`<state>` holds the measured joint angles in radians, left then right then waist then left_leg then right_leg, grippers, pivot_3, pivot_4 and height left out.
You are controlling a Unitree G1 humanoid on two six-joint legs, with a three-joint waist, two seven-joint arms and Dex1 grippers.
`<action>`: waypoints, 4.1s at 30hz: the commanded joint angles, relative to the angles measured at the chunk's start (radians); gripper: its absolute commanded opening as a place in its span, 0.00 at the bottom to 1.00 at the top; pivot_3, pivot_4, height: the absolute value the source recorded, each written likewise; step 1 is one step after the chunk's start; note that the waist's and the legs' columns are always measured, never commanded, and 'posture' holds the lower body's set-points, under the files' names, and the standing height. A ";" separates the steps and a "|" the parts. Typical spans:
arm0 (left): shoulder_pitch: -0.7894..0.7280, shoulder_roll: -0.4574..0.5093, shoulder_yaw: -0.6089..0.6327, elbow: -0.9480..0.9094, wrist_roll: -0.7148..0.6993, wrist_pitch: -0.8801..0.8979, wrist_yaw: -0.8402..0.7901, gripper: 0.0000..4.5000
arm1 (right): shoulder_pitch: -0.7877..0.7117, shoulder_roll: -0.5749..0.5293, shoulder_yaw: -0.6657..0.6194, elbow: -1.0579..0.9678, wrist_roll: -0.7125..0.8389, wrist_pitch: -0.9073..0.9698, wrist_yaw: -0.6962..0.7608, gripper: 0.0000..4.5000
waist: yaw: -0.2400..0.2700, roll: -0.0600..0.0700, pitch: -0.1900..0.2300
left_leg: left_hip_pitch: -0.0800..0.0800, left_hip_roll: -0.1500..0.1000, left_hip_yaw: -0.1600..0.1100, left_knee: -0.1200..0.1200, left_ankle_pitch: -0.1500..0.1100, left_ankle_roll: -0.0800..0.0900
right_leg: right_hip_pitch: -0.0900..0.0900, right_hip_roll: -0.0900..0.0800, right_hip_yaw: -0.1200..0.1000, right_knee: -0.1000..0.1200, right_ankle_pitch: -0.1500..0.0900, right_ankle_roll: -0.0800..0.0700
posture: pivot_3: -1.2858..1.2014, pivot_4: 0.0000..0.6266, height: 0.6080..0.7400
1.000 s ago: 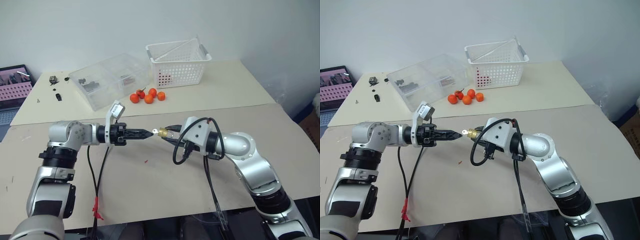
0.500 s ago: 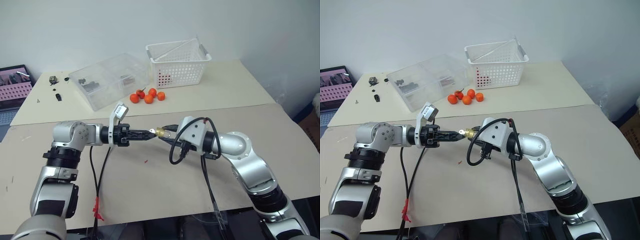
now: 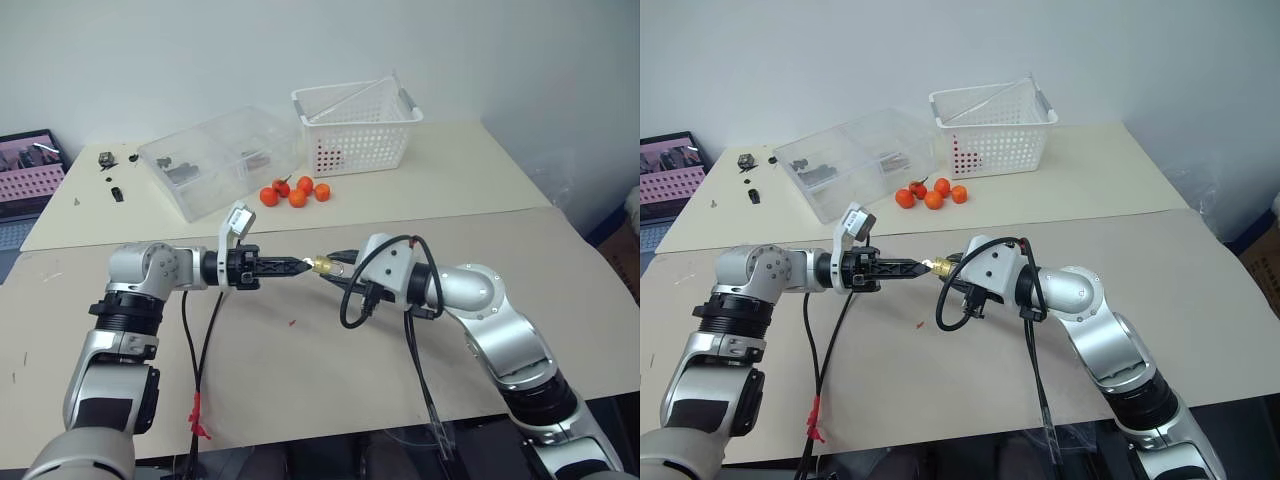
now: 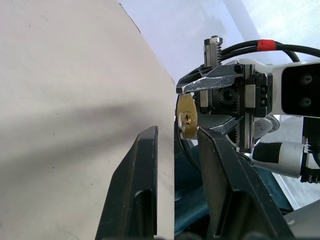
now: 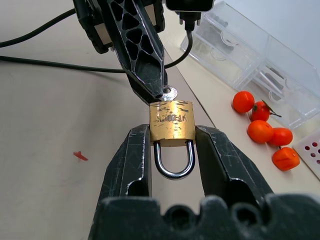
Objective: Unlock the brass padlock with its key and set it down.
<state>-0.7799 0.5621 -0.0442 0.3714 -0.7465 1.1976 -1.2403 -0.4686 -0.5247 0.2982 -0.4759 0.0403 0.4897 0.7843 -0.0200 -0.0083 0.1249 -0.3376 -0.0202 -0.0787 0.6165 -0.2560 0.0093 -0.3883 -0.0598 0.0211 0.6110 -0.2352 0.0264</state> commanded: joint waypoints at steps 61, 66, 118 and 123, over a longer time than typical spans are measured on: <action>0.005 0.001 -0.208 0.023 0.331 -0.415 -0.175 0.17 | -0.030 -0.025 -0.030 -0.077 0.035 0.043 0.003 0.20 | -0.002 0.001 -0.001 | -0.001 0.000 0.001 0.002 0.000 0.001 | 0.000 0.000 -0.001 0.000 0.000 0.000 | 0.52 0.24 1.00; 0.001 0.001 -0.192 0.017 0.301 -0.316 -0.172 0.60 | -0.028 -0.033 -0.031 -0.067 0.035 0.034 0.006 0.20 | -0.008 0.001 0.000 | -0.002 0.001 0.000 0.002 -0.001 0.002 | 0.000 0.001 -0.002 0.000 0.000 0.000 | 0.52 0.24 1.00; -0.096 -0.103 -0.093 0.062 0.164 -0.123 -0.087 0.48 | 0.003 -0.049 0.006 -0.028 0.007 -0.023 0.016 0.20 | 0.002 0.001 -0.001 | -0.005 0.000 0.000 0.009 -0.003 0.005 | 0.000 0.001 -0.002 0.000 0.000 0.000 | 0.52 0.24 1.00; -0.093 -0.099 -0.100 0.055 0.161 -0.116 -0.098 0.07 | 0.002 -0.050 0.003 -0.028 0.007 -0.021 0.015 0.20 | 0.001 0.001 -0.001 | -0.005 0.000 0.000 0.009 -0.003 0.005 | 0.000 0.001 -0.002 0.000 0.000 0.000 | 0.52 0.24 1.00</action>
<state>-0.8585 0.4562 -0.1451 0.4443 -0.5864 1.0875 -1.3361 -0.4562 -0.5765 0.3236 -0.4653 0.0395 0.4793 0.8029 -0.0187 -0.0072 0.1243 -0.3423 -0.0204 -0.0786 0.6257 -0.2589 0.0144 -0.3881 -0.0592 0.0195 0.6111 -0.2353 0.0264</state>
